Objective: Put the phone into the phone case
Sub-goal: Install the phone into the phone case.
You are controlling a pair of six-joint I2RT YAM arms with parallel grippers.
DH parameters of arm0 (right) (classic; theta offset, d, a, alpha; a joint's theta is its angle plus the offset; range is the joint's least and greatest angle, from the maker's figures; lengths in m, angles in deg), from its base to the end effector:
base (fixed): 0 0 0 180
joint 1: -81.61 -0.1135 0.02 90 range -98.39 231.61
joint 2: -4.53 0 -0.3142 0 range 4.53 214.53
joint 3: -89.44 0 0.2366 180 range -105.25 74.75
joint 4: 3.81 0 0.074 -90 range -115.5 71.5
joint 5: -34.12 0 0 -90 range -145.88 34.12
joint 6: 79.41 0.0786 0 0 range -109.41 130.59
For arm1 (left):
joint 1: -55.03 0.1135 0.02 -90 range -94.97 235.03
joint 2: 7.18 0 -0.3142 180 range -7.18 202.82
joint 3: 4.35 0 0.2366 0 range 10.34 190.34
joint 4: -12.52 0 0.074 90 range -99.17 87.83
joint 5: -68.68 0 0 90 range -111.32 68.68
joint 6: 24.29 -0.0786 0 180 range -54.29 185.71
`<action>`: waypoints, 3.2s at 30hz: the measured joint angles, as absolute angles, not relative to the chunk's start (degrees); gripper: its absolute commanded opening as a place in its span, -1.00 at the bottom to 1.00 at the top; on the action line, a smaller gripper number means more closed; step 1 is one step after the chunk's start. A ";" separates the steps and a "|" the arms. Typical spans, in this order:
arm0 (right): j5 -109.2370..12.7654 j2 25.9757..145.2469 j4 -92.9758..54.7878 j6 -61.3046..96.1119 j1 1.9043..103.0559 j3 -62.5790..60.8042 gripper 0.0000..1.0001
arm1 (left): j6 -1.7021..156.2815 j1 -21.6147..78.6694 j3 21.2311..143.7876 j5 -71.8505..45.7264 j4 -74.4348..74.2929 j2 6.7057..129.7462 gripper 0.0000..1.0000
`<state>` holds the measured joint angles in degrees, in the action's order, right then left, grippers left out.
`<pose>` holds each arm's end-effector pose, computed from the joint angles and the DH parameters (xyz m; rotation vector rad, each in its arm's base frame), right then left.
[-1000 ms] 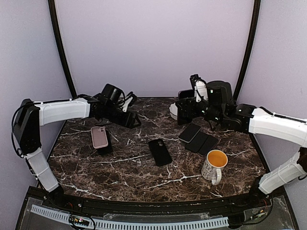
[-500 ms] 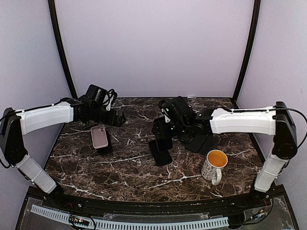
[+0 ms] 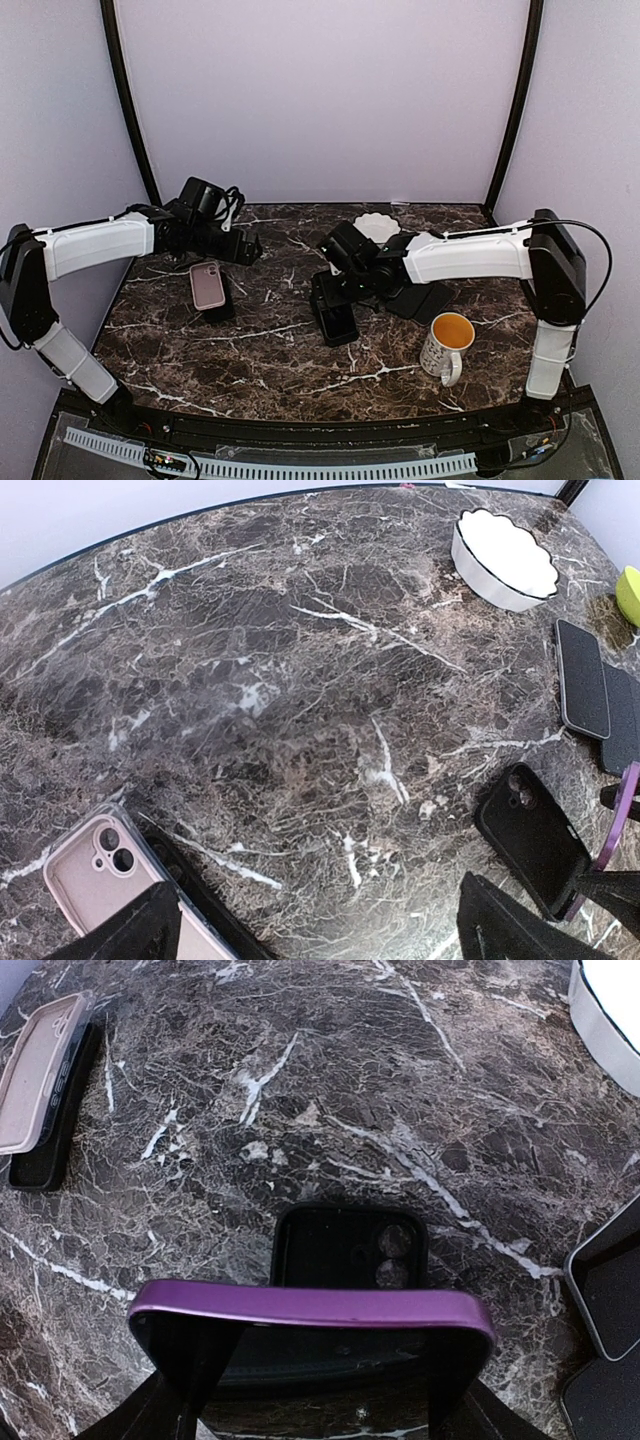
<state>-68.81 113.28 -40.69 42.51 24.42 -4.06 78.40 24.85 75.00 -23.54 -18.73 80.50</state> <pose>0.2541 0.3617 0.2299 -0.4501 2.4502 0.3981 0.3118 -0.1778 0.2960 0.3269 2.2620 -0.3520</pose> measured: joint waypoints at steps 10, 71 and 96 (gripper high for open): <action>-70.25 115.36 -42.01 42.18 23.78 -5.26 -1.00 | 78.40 24.85 75.00 -23.28 -18.75 82.03 0.97; -74.25 124.23 -43.12 43.76 24.35 -10.00 0.50 | 78.42 24.88 75.00 -21.97 -18.80 83.30 0.97; -77.22 125.78 -50.09 39.41 24.22 -12.78 0.44 | 78.40 24.88 75.00 -21.97 -18.80 83.67 0.97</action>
<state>-77.22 125.78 -50.09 39.41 24.22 -12.78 78.40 24.88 75.00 -21.97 -18.80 83.67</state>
